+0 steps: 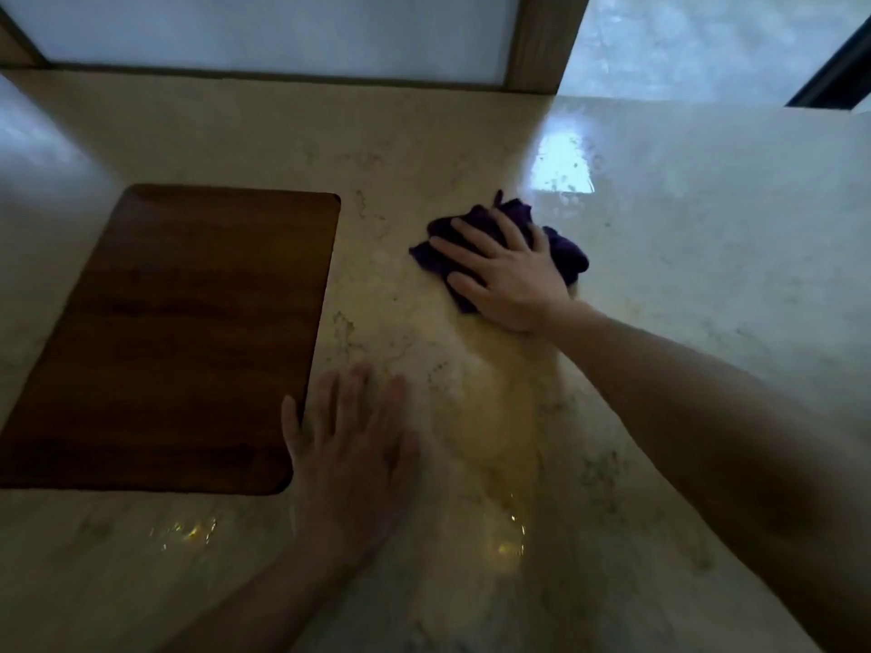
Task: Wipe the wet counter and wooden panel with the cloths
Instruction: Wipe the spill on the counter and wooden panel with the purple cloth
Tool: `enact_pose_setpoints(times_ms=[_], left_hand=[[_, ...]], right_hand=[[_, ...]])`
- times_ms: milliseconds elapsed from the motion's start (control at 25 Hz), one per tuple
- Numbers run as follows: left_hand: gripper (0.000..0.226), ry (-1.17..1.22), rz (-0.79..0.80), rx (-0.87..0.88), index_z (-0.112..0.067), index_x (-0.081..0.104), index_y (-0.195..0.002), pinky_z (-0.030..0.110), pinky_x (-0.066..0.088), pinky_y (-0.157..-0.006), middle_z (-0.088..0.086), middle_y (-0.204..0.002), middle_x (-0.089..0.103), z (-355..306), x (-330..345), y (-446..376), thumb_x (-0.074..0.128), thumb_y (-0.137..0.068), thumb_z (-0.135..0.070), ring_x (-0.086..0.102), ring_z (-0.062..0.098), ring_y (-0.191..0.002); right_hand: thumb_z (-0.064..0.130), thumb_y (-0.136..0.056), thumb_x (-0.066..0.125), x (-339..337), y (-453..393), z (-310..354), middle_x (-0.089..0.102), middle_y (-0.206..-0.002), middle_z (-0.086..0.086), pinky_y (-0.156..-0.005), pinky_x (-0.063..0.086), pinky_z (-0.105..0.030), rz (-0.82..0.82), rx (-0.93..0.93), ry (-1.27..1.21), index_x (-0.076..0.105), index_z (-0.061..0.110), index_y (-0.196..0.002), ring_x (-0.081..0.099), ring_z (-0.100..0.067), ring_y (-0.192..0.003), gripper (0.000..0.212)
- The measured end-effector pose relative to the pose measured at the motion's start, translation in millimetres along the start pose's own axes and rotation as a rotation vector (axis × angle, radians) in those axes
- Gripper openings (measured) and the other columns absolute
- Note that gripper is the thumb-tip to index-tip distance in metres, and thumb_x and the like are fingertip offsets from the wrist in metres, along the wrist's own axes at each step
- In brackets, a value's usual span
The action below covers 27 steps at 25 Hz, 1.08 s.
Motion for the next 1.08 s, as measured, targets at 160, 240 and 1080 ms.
enact_pose_setpoints(times_ms=[160,240,1080], left_hand=[[0.057,0.053,0.031,-0.039,-0.041,0.031,-0.149,0.065,0.008,-0.118,0.001,-0.162,0.027,0,-4,1,0.023,-0.095,-0.054,0.019,0.030,-0.149],[0.051,0.105,0.030,-0.026,-0.041,0.034,-0.147,0.065,0.008,-0.118,-0.001,-0.161,0.026,1,-8,3,0.034,-0.097,-0.048,0.019,0.029,-0.148],[0.055,0.004,0.190,0.345,-0.046,0.020,-0.153,0.055,0.010,-0.116,-0.002,-0.167,0.012,18,-18,-1,0.023,-0.099,-0.061,0.015,0.033,-0.147]], right_hand=[[0.064,-0.098,0.010,27,136,59,0.012,-0.163,0.020,-0.118,0.003,-0.058,-0.035,0.020,0.041,0.009,0.058,-0.150,0.000,-0.024,-0.153,0.052],[0.064,-0.099,0.012,44,199,79,0.005,-0.163,0.024,-0.118,-0.002,-0.056,0.004,0.093,0.003,0.004,0.061,-0.149,-0.008,-0.020,-0.152,0.051],[0.053,-0.101,0.019,95,358,192,0.017,-0.165,0.006,-0.108,0.010,-0.074,-0.142,0.850,-0.070,0.013,0.045,-0.155,0.009,-0.041,-0.150,0.055]])
Point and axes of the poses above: each hand's wrist, its own y-axis away from the middle knuckle, its own x-axis out of the palm, z = x × y, the point moved 9 cm from there along -y, towards the middle knuckle
